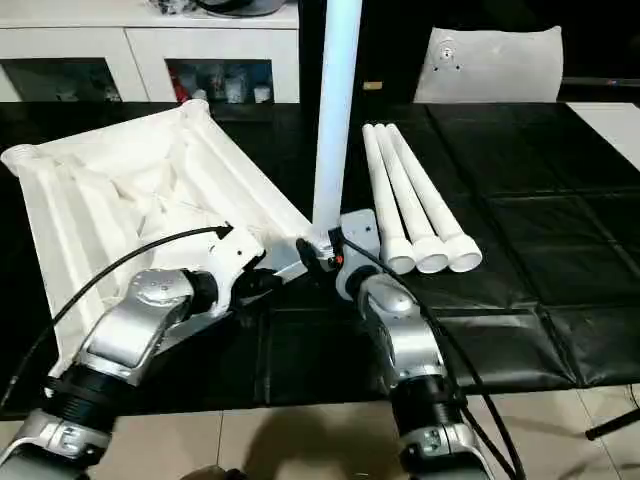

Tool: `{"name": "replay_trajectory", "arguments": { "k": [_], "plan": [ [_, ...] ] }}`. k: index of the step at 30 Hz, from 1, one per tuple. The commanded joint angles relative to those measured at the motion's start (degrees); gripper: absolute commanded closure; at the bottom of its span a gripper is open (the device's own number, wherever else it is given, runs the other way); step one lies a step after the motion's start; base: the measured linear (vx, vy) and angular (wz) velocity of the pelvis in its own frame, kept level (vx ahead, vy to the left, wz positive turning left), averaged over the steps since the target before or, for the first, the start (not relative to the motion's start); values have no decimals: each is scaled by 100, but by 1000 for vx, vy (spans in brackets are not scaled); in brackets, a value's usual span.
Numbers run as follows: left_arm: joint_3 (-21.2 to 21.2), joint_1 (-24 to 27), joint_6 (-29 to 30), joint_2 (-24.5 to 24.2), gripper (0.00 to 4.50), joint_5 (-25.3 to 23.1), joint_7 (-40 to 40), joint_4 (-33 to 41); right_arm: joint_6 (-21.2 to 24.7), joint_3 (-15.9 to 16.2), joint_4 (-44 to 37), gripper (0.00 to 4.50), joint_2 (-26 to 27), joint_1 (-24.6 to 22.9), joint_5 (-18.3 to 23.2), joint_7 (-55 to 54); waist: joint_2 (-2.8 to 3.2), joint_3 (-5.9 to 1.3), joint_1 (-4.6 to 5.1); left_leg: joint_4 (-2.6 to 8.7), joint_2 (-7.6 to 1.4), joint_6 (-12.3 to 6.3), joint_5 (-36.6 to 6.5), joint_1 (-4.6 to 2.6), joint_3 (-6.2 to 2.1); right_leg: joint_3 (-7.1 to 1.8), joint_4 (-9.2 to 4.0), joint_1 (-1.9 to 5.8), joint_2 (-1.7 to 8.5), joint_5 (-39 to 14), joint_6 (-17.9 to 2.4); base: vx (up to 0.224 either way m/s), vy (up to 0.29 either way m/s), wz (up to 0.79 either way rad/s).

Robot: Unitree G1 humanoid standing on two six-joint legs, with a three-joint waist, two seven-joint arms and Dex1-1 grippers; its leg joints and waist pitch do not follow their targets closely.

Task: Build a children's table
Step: Rotate leg to tighten

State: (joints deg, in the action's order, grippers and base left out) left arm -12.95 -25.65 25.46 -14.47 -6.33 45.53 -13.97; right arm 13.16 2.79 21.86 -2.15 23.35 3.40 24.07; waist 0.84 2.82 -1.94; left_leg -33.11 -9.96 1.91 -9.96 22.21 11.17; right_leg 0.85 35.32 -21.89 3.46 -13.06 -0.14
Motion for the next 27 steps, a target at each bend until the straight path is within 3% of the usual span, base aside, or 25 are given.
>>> {"name": "replay_trajectory", "arguments": {
  "k": [1, 3, 4, 9, 12, 15, 17, 21, 24, 27],
  "plan": [
    [-70, 12, -445, -201, 450, 100, 305, -94, -64, 399, -318, 12, -105, -145, 246, 781, -20, -301, -7, 359, -314, -231, -1015, -135, -159, -200, -445, 178, 398, -492, -1083, 0, 0, 0],
    [-77, 23, -561, -328, 450, 127, 462, -156, -96, 376, -406, 6, -270, -183, 297, 1033, -35, -307, 13, 364, -311, -215, -996, -124, -156, -198, -434, 180, 399, -439, -1106, 0, 0, 0],
    [-84, 27, -633, -387, 450, 142, 539, -186, -113, 370, -449, 6, -354, -199, 324, 1166, -12, -300, 13, 363, -310, -196, -1023, -133, -156, -194, -440, 172, 393, -443, -1136, 0, 0, 0],
    [-231, 58, -1304, -848, 450, 335, 1422, -361, -148, 354, -618, 6, -1030, -239, 541, 2164, -28, -309, 1, 341, -312, -296, -938, -136, -147, -197, -420, 180, 402, -230, -1240, 0, 0, 0],
    [-351, -26, -1651, -1143, 450, 400, 1975, -566, -136, 510, -629, 6, -1515, -222, 598, 2933, -51, -317, -10, 321, -313, -393, -817, -137, -137, -189, -384, 196, 394, -2, -1328, 0, 0, 0],
    [-391, -95, -1788, -1249, 450, 454, 2281, -683, -89, 591, -625, 6, -1698, -194, 629, 3298, -51, -314, -41, 313, -329, -450, -750, -148, -126, -184, -363, 182, 401, 139, -1423, 0, 0, 0],
    [-467, -134, -1947, -1350, 450, 476, 2554, -750, -129, 681, -597, 6, -1820, -159, 608, 3536, -88, -303, -59, 321, -336, -418, -817, -155, -121, -178, -374, 178, 410, -72, -1448, 0, 0, 0],
    [-631, -205, -2226, -1544, 450, 508, 3070, -880, -150, 850, -609, 6, -2008, -116, 720, 4078, -86, -293, -86, 326, -348, -377, -910, -156, -123, -180, -380, 181, 420, -303, -1415, 0, 0, 0],
    [-771, -302, -2449, -1653, 450, 447, 3349, -1049, -187, 935, -535, 6, -2069, -43, 740, 4289, -101, -295, -122, 314, -352, -398, -812, -173, -106, -182, -357, 157, 416, -146, -1461, 0, 0, 0],
    [-846, -388, -2612, -1679, 450, 421, 3552, -1194, -195, 963, -462, 41, -2080, 24, 749, 4470, -98, -293, -160, 315, -359, -387, -764, -174, -104, -178, -335, 153, 421, -75, -1487, 0, 0, 0]
  ]
}}
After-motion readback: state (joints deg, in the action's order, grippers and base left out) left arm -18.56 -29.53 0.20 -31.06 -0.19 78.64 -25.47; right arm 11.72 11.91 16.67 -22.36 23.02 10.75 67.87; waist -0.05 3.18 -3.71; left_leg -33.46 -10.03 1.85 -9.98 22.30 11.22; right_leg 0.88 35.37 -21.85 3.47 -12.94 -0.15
